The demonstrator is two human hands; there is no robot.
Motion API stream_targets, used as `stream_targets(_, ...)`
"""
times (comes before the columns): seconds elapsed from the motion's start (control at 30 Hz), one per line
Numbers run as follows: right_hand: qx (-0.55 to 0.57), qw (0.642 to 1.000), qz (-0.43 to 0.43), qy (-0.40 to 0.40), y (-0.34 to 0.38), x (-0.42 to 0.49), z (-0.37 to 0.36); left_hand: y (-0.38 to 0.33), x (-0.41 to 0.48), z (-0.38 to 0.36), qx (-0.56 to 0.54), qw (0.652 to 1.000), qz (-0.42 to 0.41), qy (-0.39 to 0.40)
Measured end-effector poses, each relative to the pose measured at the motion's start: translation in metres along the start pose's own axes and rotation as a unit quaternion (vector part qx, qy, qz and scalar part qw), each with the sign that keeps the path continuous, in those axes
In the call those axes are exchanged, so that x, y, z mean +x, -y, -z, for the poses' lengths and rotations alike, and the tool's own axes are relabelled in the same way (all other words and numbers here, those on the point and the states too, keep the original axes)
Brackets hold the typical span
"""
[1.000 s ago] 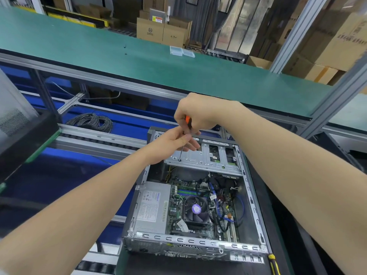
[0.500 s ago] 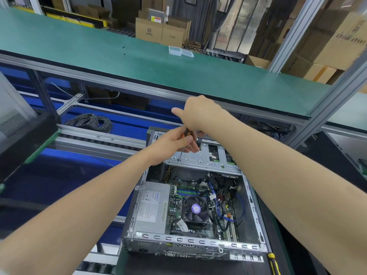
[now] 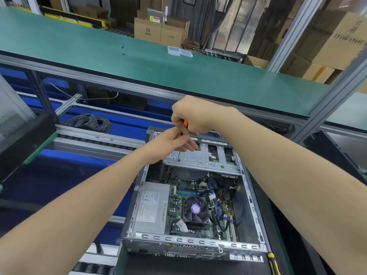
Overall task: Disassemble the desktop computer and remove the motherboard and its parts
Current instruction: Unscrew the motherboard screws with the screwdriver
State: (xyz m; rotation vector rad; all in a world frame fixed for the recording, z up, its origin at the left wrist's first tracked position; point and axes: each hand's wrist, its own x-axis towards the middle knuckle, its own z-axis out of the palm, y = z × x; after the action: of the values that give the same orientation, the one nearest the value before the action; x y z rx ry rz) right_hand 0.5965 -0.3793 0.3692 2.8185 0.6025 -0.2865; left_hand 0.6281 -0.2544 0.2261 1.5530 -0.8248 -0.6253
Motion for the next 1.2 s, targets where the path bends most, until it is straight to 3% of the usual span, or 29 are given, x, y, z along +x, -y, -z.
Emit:
stream_targets(0.2, 0.067, 0.998, -0.016, -0.008, 0.001, -0.006, 0.002, 0.002, 0.002, -0.002, 0.007, 1.0, -0.012, -0.009)
stream_targets(0.3, 0.091, 0.977, -0.165, -0.104, 0.006, -0.001, -0.005, 0.002, 0.004, -0.003, 0.005, 1.0, -0.016, -0.016)
stream_targets(0.4, 0.066, 0.944, -0.311, -0.085, 0.015, 0.008, -0.01, 0.003, 0.003, -0.003, 0.005, 1.0, -0.011, -0.017)
stream_targets(0.47, 0.093, 0.95, -0.294, -0.051, 0.013, 0.011, -0.009, 0.002, 0.003, -0.003, 0.016, 1.0, -0.013, -0.01)
stream_targets(0.7, 0.037, 0.993, -0.105, 0.046, -0.004, 0.0, 0.009, 0.0, 0.001, -0.002, 0.008, 1.0, -0.016, -0.007)
stream_targets(0.93, -0.042, 0.999, 0.025, 0.002, -0.002, 0.004, -0.002, -0.004, 0.001, -0.003, -0.011, 1.0, -0.003, 0.002)
stream_targets(1.1, -0.01, 1.0, 0.022, 0.018, -0.005, 0.0, 0.003, -0.003, 0.002, -0.004, -0.007, 1.0, -0.003, -0.01)
stream_targets(1.2, 0.083, 0.99, -0.092, -0.062, -0.003, -0.001, 0.0, -0.003, 0.004, -0.007, -0.003, 1.0, -0.006, -0.018)
